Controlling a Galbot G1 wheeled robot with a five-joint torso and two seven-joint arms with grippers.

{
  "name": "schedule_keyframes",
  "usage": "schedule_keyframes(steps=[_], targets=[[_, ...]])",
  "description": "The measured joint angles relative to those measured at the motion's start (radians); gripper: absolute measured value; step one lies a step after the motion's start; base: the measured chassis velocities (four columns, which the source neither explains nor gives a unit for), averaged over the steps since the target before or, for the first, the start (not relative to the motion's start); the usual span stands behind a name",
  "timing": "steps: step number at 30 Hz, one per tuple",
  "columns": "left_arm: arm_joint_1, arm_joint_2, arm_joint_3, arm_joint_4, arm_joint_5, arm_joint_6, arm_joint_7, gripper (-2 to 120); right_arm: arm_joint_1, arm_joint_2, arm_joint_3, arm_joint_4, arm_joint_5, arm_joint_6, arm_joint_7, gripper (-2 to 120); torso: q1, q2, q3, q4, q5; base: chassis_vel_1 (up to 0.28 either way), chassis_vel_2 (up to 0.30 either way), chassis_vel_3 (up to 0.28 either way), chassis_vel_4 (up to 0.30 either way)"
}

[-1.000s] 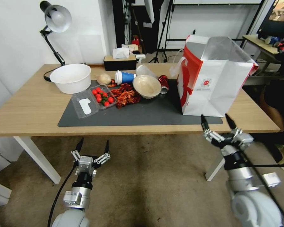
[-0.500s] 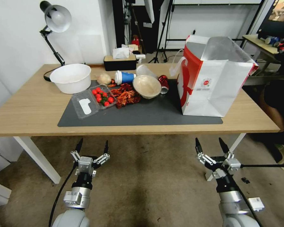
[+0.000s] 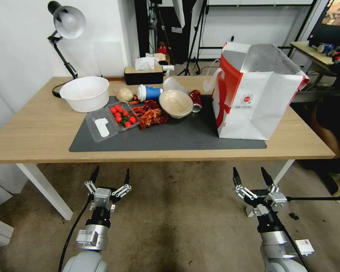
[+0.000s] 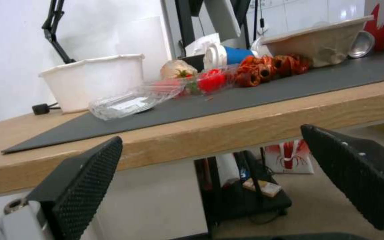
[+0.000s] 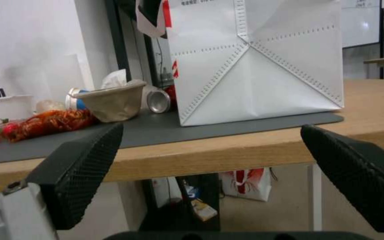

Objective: Pick up the food delivery bag from the floor and place it on the table.

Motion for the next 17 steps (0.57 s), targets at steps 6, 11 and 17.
schedule_keyframes(steps=[6,11,17], targets=[[0.0,0.0,0.0,0.0,0.0,0.0,0.0,100,0.0,0.0,0.0,0.001,0.001,-0.001,0.0,100,0.0,0.0,0.0,0.0,0.0,0.0,0.0,0.0,0.0],[0.0,0.0,0.0,0.0,0.0,0.0,0.0,100,0.001,-0.001,0.0,0.001,0.002,-0.002,0.001,100,0.0,0.0,0.0,0.0,0.0,0.0,0.0,0.0,0.0],[0.0,0.0,0.0,-0.001,0.0,0.0,0.0,100,0.001,-0.001,0.0,0.002,0.002,-0.003,0.001,100,0.0,0.0,0.0,0.0,0.0,0.0,0.0,0.0,0.0]])
